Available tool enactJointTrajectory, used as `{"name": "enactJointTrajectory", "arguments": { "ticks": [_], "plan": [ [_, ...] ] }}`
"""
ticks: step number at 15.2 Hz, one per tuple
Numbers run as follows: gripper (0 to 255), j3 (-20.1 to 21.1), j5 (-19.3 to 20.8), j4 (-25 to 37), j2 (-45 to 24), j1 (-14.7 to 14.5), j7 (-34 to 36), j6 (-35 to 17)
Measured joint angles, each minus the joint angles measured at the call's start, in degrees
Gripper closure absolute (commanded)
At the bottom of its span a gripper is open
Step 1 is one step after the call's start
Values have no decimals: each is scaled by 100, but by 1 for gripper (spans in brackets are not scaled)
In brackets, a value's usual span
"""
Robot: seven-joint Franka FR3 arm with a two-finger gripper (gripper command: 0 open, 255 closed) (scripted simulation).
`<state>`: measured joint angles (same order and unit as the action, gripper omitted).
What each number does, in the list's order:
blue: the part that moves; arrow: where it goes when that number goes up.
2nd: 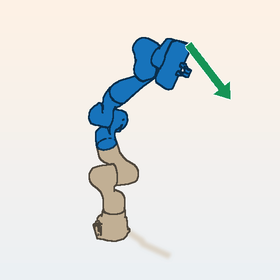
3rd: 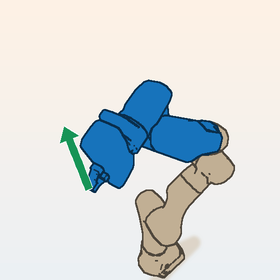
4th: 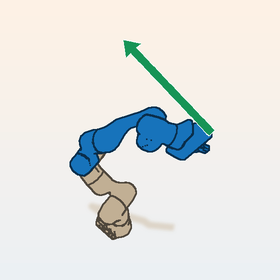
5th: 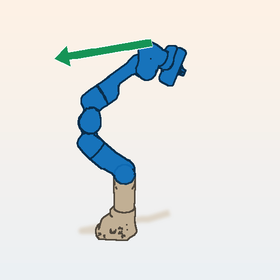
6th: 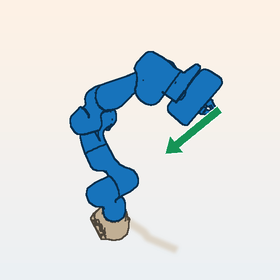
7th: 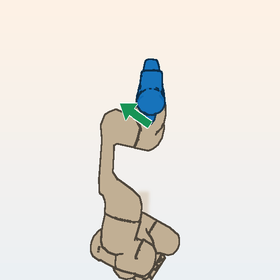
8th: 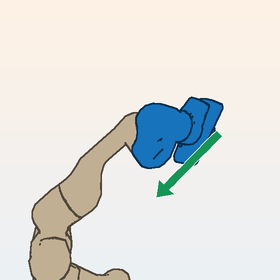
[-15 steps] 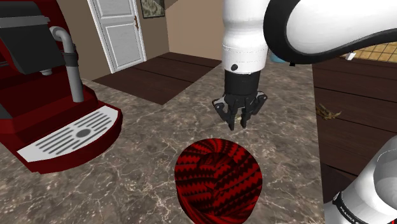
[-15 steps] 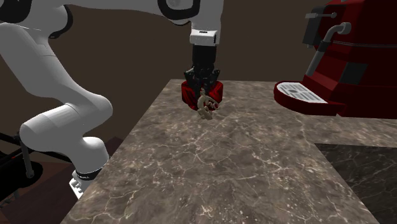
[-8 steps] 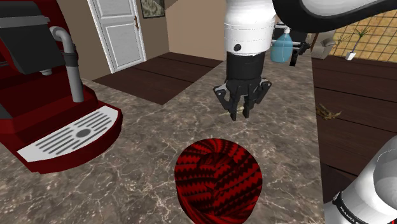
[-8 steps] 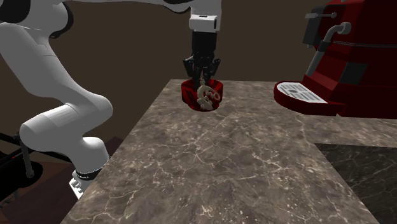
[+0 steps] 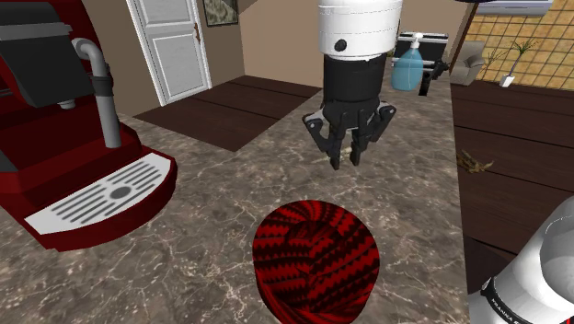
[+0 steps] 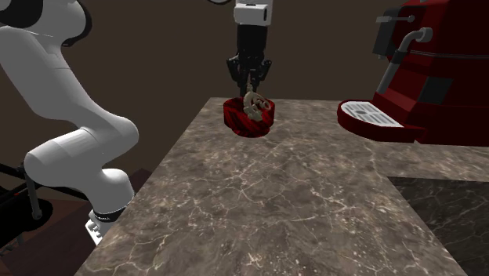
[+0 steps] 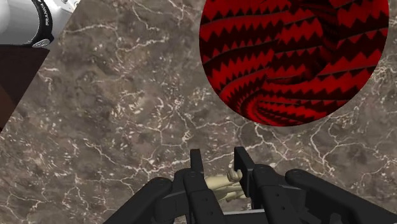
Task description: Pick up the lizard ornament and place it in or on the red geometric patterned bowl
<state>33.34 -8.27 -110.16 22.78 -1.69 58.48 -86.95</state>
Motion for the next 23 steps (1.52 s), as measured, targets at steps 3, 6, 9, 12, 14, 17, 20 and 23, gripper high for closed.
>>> {"name": "enactJointTrajectory", "arguments": {
  "ticks": [3,6,9,12,14,17,20,23],
  "plan": [
    [255,324,-84,154,-83,-99,429,45],
    [255,686,-121,410,-255,-176,897,108],
    [255,1168,-39,858,-626,-217,1485,201],
    [255,1302,-59,752,-659,-257,1648,54],
    [255,1334,-78,610,-647,-273,1674,-81],
    [255,1335,-122,330,-586,-297,1649,-315],
    [255,1365,-141,87,-576,-310,1650,-550],
    [255,1379,-175,-178,-539,-330,1633,-786]
  ]
}}
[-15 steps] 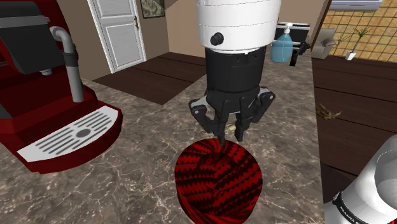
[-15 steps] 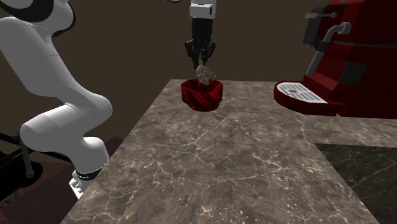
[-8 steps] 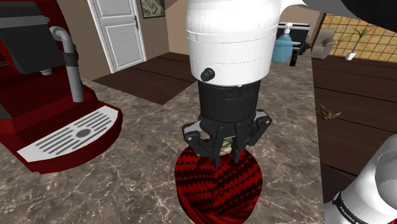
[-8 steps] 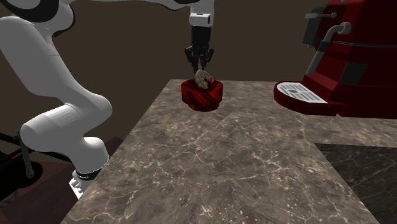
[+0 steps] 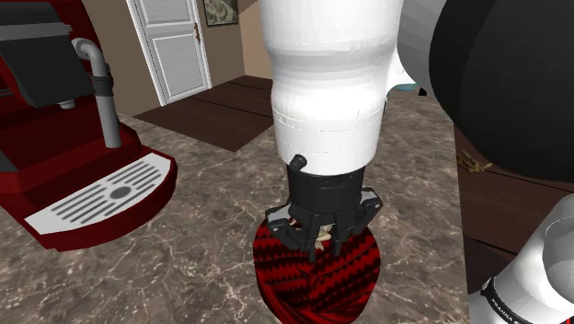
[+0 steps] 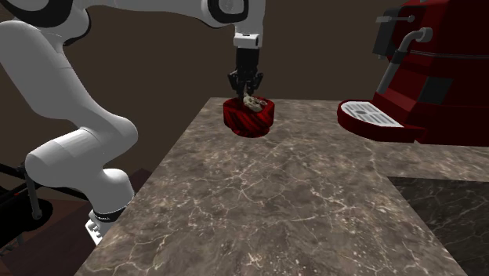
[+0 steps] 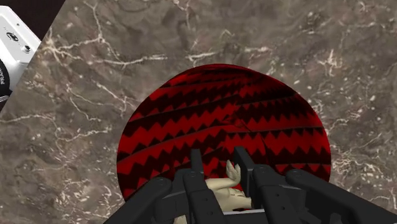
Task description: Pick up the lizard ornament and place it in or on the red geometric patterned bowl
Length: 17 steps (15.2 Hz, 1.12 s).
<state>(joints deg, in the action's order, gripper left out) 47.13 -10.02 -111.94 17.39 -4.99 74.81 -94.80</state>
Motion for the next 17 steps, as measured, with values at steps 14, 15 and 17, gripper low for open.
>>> {"name": "enactJointTrajectory", "arguments": {
  "ticks": [14,15,17],
  "plan": [
    [0,3,0,-104,8,-14,5,-64],
    [0,0,6,-22,-3,-9,10,-10],
    [0,-7,40,305,-48,8,42,264]
  ]
}}
